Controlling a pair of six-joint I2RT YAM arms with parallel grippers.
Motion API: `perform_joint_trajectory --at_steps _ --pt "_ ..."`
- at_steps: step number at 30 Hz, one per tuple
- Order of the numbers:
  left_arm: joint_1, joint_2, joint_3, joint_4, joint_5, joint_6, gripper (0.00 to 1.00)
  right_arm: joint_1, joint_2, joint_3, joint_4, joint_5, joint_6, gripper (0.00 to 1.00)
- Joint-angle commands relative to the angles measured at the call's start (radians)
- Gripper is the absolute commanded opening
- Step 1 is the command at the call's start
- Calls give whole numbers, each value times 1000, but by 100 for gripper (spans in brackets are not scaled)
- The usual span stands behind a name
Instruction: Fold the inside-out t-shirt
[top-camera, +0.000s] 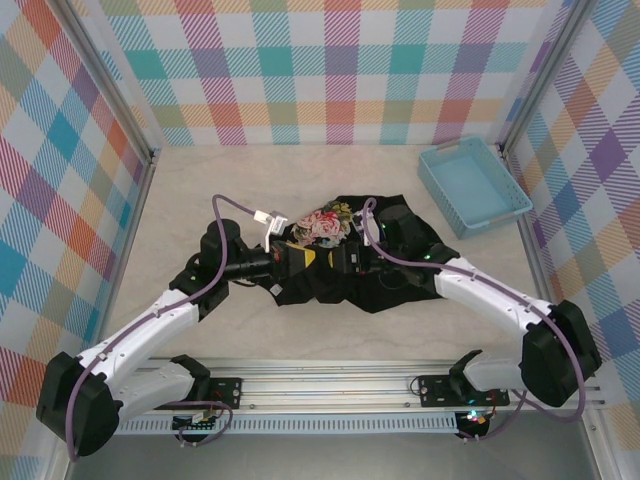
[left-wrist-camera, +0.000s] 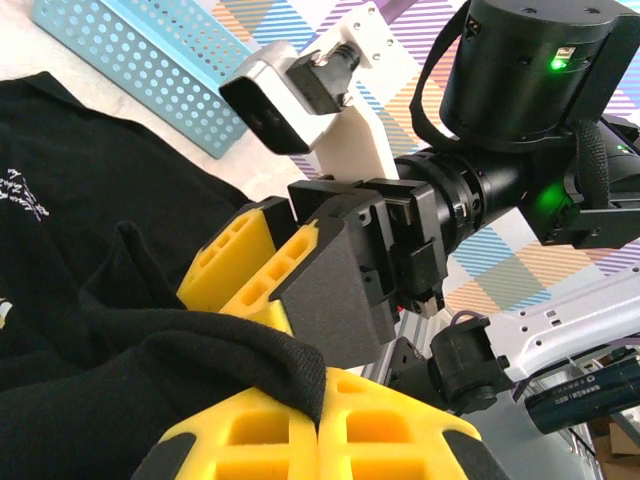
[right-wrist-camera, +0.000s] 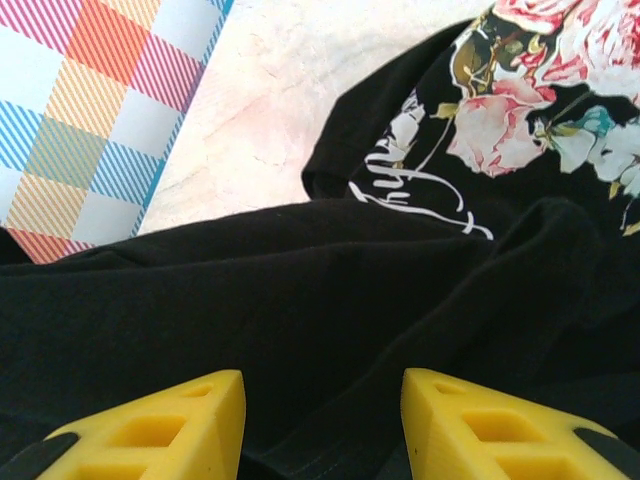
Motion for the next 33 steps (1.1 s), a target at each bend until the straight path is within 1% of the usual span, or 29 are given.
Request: perform_joint_trajectory --at_steps 1,3,4,5,6,8,10,11,14,18,22,29,32,33 --pt "11 -24 30 -3 -11 23 0 7 17 24 17 6 52 44" --pt "11 -27 28 -3 -14 23 0 13 28 22 23 13 65 43" --pt "12 -28 28 -3 -16 24 0 15 34 25 25 19 71 41" --pt "11 -29 28 -3 -17 24 0 17 41 24 23 25 78 36" --pt "12 -31 28 -4 -21 24 0 18 45 25 19 33 83 31" --pt "11 -36 28 -9 -30 26 0 17 44 27 9 64 83 15" --pt "13 -42 25 -17 -41 27 0 15 26 29 -4 102 72 3" --pt "13 -46 23 -21 -47 27 0 15 11 30 -11 122 64 0" --pt "17 -60 8 -22 -67 17 0 6 -44 30 -19 165 31 0" --pt "35 -76 -23 -15 -94 -6 0 -19 -129 12 15 161 -4 0" --pt "48 -83 -41 -29 -132 -10 0 -39 -203 -18 86 119 -15 0" --pt "49 -56 -46 -150 -275 44 0 -72 -300 -62 256 6 -9 0" --pt "48 -43 -38 -197 -335 63 9 -83 -315 -87 316 -30 4 0" --pt "47 -32 -27 -228 -354 73 15 -84 -313 -93 330 -38 4 0"
